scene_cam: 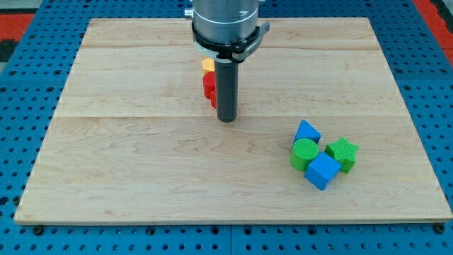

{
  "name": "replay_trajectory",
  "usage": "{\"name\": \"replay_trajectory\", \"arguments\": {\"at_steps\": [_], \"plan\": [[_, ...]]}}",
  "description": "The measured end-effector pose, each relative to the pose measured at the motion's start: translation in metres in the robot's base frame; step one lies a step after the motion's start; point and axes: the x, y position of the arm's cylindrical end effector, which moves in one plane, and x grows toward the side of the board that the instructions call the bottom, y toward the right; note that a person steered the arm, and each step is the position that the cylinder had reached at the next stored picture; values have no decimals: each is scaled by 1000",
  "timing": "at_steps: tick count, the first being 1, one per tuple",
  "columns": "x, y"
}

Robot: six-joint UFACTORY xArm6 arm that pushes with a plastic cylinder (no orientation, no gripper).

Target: Slightly push the red star to the left

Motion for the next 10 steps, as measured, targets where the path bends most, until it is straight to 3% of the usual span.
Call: {"name": "replay_trajectory", "arguments": {"at_steps": [1, 2, 4, 6, 10], "plan": [[-3, 38], [-42, 64], [-25, 13], [-3, 11], [1, -2]]}}
